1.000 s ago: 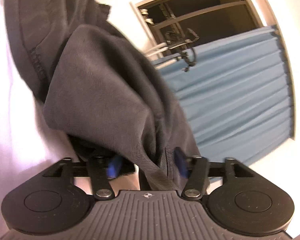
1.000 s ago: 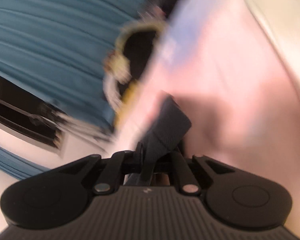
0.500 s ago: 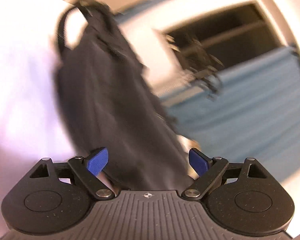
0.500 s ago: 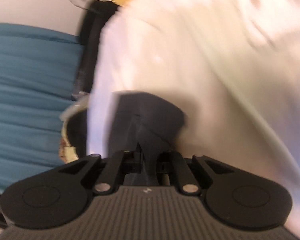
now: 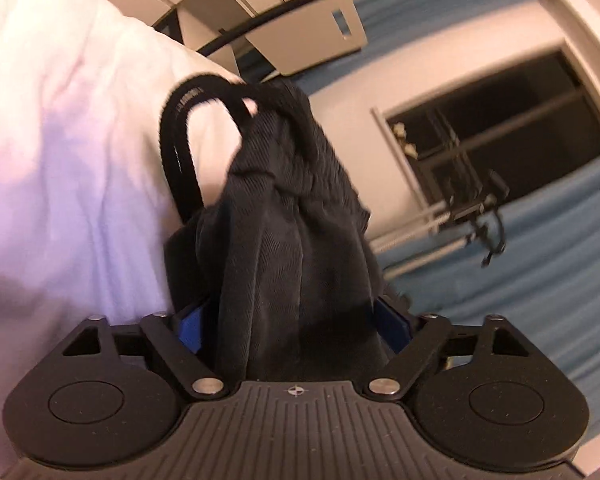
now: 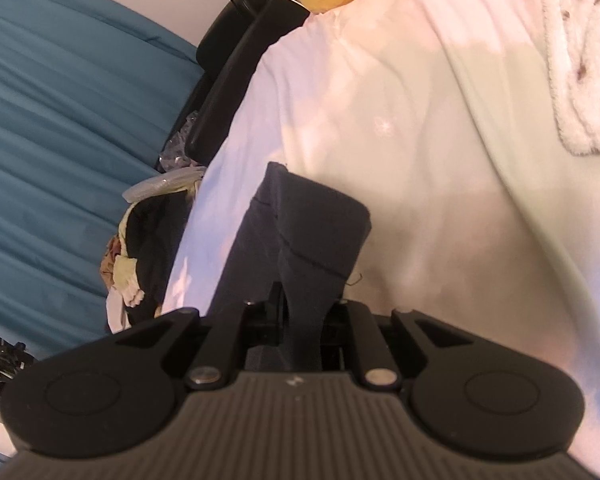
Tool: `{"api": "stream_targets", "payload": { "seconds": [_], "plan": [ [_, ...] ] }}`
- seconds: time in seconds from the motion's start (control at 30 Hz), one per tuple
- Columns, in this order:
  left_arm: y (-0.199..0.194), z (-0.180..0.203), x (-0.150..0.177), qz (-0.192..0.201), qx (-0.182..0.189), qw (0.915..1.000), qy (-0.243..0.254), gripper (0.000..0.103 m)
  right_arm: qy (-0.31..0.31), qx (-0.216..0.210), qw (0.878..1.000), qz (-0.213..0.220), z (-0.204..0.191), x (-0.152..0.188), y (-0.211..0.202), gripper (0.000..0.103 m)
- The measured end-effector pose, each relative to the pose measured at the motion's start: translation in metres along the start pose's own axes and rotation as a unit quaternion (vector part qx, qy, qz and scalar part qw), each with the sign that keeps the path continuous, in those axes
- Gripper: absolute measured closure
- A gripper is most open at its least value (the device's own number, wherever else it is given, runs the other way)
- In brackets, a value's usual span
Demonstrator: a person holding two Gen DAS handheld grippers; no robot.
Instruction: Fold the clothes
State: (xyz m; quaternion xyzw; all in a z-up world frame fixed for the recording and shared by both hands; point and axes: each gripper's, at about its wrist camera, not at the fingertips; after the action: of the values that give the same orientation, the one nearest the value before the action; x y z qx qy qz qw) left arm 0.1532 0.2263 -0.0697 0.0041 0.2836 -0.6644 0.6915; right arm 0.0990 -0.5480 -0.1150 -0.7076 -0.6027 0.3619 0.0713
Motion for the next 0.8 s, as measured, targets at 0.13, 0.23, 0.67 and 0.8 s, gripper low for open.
{"api": "stream_targets", "payload": {
  "seconds": [0.13,0.23,0.67,0.8],
  "plan": [
    [-0.002,0.007,0.001,-0.006,-0.004,0.9994,0.033,0.077,-0.028,-0.005,1.0,0.001,-0.008,0.004,-0.008,0.091],
    [-0.017,0.025,-0.001,0.029,0.013,0.9966,0.076,0.094,-0.051,-0.044,0.998,-0.003,-0.025,0.006,-0.015,0.095],
    [-0.01,0.021,-0.025,0.073,0.116,0.99,0.035,0.098,-0.233,-0.122,0.961,0.089,-0.228,-0.045,0.043,0.086],
    [-0.013,0.009,-0.021,0.07,0.113,0.9903,0.043,0.098,-0.241,-0.061,0.966,0.064,-0.205,-0.016,0.076,0.062]
  ]
}}
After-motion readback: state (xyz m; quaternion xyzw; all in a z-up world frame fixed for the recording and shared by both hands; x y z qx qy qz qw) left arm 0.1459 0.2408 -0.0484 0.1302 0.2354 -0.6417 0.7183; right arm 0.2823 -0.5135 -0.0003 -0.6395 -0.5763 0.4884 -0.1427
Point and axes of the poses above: each gripper's, at about its wrist camera, not at the fingertips, and y roughly the way its jaws point, z to its right, x to its underside, and after that the axes turned 3 degrees about -y, right-handed
